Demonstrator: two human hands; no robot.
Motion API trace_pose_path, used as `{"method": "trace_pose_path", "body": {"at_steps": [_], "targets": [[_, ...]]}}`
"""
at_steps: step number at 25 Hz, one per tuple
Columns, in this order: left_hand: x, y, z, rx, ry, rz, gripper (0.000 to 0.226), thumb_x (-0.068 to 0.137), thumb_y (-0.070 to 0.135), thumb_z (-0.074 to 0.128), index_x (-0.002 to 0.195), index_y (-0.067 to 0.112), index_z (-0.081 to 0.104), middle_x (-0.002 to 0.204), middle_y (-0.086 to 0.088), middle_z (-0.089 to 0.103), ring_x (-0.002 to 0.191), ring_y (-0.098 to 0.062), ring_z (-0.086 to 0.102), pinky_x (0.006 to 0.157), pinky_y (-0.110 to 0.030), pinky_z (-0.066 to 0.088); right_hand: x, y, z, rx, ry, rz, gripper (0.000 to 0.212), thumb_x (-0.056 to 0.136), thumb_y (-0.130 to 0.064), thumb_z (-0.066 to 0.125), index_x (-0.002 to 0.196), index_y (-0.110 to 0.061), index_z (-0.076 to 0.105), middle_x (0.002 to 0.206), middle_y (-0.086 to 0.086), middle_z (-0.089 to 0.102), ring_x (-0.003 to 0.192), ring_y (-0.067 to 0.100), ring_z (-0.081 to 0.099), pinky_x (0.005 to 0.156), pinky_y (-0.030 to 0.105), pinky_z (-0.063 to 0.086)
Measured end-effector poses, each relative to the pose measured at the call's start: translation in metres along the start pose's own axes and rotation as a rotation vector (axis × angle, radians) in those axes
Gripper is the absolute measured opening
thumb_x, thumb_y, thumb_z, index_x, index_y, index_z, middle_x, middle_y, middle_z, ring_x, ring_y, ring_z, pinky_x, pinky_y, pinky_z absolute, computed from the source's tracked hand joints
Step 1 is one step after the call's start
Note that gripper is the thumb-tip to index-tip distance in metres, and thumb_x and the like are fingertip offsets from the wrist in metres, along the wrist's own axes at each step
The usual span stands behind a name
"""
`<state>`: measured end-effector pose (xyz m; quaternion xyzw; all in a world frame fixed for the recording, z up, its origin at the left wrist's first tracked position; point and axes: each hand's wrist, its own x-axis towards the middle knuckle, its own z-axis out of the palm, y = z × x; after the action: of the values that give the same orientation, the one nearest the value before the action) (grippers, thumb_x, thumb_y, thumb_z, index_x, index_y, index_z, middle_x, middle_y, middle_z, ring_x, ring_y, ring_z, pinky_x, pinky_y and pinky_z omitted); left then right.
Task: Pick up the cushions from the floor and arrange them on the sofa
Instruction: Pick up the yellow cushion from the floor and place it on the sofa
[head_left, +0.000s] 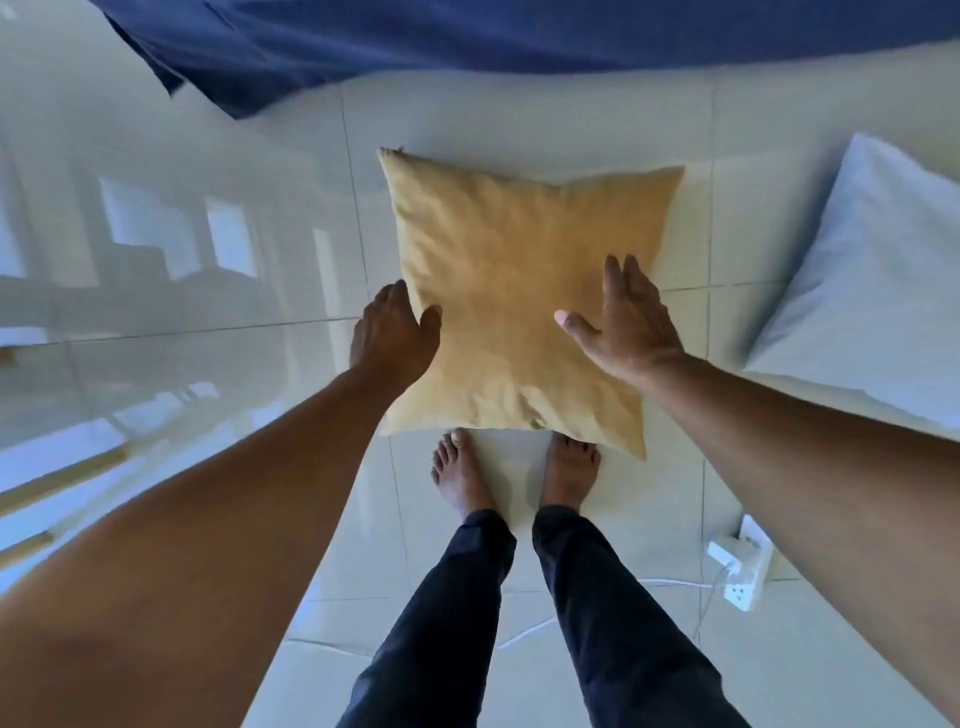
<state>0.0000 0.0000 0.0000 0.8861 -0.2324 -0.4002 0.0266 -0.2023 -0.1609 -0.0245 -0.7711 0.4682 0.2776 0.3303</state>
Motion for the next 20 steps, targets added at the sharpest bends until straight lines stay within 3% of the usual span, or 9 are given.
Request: {"method": "trace_pose_path", "body": {"at_steps": [7, 8, 11, 13, 15, 16, 17, 18, 20], "targets": [[0.106, -0.032, 0.076, -0.441, -0.066, -0.322, 0.075, 0.096, 0.069, 0.042, 0.138, 0.01, 0.062, 0.135, -0.012, 0.065, 0.123, -0.032, 0.06, 0.105, -0.037, 0.047, 0.089, 0.053, 0.066, 0.448, 0.178, 0.342, 0.103, 0.092, -0.083, 0.043, 0.167, -0.016, 0.02, 0.17, 0.009, 0.033, 0.152, 0.035, 0.038, 0.123, 0.045, 0.031], [0.114, -0.037, 0.08, -0.579, -0.065, -0.395, 0.082, 0.089, 0.078, 0.045, 0.139, 0.015, 0.063, 0.134, -0.007, 0.067, 0.122, -0.029, 0.062, 0.109, -0.04, 0.046, 0.102, 0.057, 0.062, 0.543, 0.29, 0.407, 0.104, 0.087, -0.087, 0.044, 0.163, -0.018, 0.03, 0.162, 0.006, 0.046, 0.144, 0.032, 0.048, 0.117, 0.043, 0.038], [0.132, -0.053, 0.097, -0.942, -0.201, -0.49, 0.094, 0.059, 0.091, 0.065, 0.13, 0.03, 0.071, 0.121, 0.003, 0.078, 0.113, -0.023, 0.073, 0.106, -0.046, 0.052, 0.107, 0.063, 0.089, 1.033, 0.136, 0.631, 0.116, 0.059, -0.1, 0.058, 0.146, -0.024, 0.057, 0.132, -0.005, 0.069, 0.117, 0.021, 0.067, 0.099, 0.038, 0.052], [0.108, -0.036, 0.081, -1.017, -0.257, -0.447, 0.074, 0.07, 0.078, 0.069, 0.126, 0.03, 0.074, 0.115, 0.001, 0.081, 0.107, -0.024, 0.076, 0.101, -0.046, 0.057, 0.144, 0.138, 0.085, 1.175, 0.17, 0.5, 0.106, 0.052, -0.101, 0.06, 0.131, -0.03, 0.068, 0.114, -0.006, 0.076, 0.103, 0.022, 0.074, 0.093, 0.034, 0.054], [0.075, -0.013, 0.056, -1.029, -0.247, -0.395, 0.056, 0.083, 0.065, 0.066, 0.122, 0.027, 0.076, 0.111, 0.001, 0.082, 0.105, -0.022, 0.077, 0.097, -0.043, 0.059, 0.106, 0.182, 0.242, 1.071, 0.069, 0.309, 0.058, 0.08, -0.077, 0.065, 0.106, -0.027, 0.08, 0.091, 0.004, 0.074, 0.088, 0.033, 0.075, 0.09, 0.032, 0.049], [0.057, -0.005, 0.041, -1.037, -0.248, -0.38, 0.05, 0.086, 0.061, 0.064, 0.121, 0.026, 0.077, 0.109, 0.001, 0.082, 0.104, -0.02, 0.077, 0.096, -0.041, 0.06, 0.078, 0.184, 0.289, 0.913, 0.056, 0.254, 0.023, 0.083, -0.04, 0.078, 0.082, -0.017, 0.08, 0.075, 0.011, 0.07, 0.075, 0.035, 0.073, 0.086, 0.034, 0.051], [0.04, -0.002, 0.028, -1.046, -0.246, -0.372, 0.047, 0.088, 0.058, 0.063, 0.119, 0.026, 0.077, 0.108, 0.002, 0.082, 0.104, -0.019, 0.077, 0.094, -0.04, 0.06, 0.058, 0.176, 0.289, 0.81, 0.14, 0.264, 0.017, 0.071, -0.016, 0.088, 0.064, -0.009, 0.073, 0.064, 0.015, 0.066, 0.067, 0.034, 0.071, 0.082, 0.037, 0.056], [0.019, 0.004, 0.011, -1.052, -0.233, -0.369, 0.045, 0.089, 0.057, 0.062, 0.118, 0.027, 0.077, 0.108, 0.003, 0.082, 0.105, -0.019, 0.077, 0.094, -0.039, 0.06, 0.04, 0.157, 0.239, 0.864, 0.078, 0.22, 0.023, 0.069, -0.014, 0.092, 0.064, -0.008, 0.07, 0.065, 0.017, 0.069, 0.069, 0.033, 0.071, 0.083, 0.039, 0.059], [-0.023, 0.015, -0.029, -1.057, -0.191, -0.349, 0.043, 0.09, 0.056, 0.06, 0.117, 0.028, 0.077, 0.107, 0.004, 0.082, 0.106, -0.018, 0.075, 0.094, -0.038, 0.059, -0.003, 0.065, -0.008, 1.082, -0.089, 0.354, 0.049, 0.077, -0.06, 0.084, 0.089, -0.014, 0.074, 0.092, 0.009, 0.079, 0.088, 0.026, 0.076, 0.09, 0.035, 0.06]]}}
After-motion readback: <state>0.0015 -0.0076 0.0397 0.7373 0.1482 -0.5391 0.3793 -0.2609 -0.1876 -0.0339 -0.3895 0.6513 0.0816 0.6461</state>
